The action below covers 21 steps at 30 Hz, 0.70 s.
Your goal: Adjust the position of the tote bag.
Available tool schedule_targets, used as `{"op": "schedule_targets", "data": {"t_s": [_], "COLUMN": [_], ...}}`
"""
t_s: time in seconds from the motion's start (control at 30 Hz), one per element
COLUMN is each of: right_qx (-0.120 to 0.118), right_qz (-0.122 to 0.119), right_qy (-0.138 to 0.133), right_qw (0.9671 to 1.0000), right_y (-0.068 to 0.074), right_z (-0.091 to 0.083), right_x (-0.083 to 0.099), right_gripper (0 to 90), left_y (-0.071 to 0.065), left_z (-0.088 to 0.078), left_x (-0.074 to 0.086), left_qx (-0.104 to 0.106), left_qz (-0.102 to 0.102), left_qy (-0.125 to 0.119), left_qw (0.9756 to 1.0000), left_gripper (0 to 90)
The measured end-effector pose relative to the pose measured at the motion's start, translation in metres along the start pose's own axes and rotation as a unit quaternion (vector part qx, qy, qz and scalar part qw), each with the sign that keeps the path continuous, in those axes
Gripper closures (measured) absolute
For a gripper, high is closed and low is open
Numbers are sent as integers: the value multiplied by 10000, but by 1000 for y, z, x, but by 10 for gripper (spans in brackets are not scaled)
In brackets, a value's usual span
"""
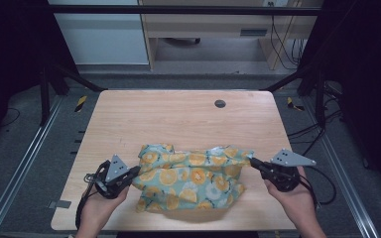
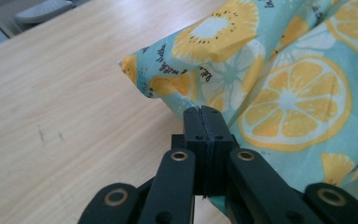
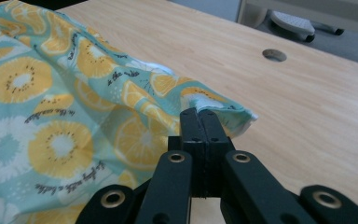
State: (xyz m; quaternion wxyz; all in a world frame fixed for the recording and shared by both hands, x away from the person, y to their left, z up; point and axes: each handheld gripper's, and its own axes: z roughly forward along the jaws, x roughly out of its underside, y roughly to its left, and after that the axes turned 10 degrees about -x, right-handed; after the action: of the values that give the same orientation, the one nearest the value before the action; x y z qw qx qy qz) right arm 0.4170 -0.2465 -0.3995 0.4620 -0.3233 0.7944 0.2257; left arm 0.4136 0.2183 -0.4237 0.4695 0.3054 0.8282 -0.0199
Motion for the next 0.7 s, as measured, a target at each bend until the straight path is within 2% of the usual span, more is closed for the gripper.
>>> {"op": "schedule_targets", "data": {"t_s": [0.07, 0.13, 0.3, 0.53, 0.7], "right_qx": [-51, -96, -213, -369, -544], "right_qz": [-11, 1, 57, 72, 13], "right_qy": [64, 115, 165, 142, 286], "right_qw": [10000, 9999, 9996, 9992, 9981], "right_y": [4, 7, 14, 20, 25], "right_z": [1, 1, 2, 1, 6], "right_x": [7, 13, 25, 34, 42], "right_gripper": [900, 900, 900, 900, 900], "left_y": [-4, -8, -15, -23, -29], "left_z": [1, 2, 4, 9, 17], "left_x": [5, 9, 13, 16, 20], "left_qx": [58, 98, 204, 282, 359], "left_qz": [-17, 78, 124, 269, 358], "left_qy": [15, 74, 104, 193, 346], "left_qw": [10000, 9999, 9997, 9991, 9981], "left_gripper": [900, 900, 900, 900, 900]}}
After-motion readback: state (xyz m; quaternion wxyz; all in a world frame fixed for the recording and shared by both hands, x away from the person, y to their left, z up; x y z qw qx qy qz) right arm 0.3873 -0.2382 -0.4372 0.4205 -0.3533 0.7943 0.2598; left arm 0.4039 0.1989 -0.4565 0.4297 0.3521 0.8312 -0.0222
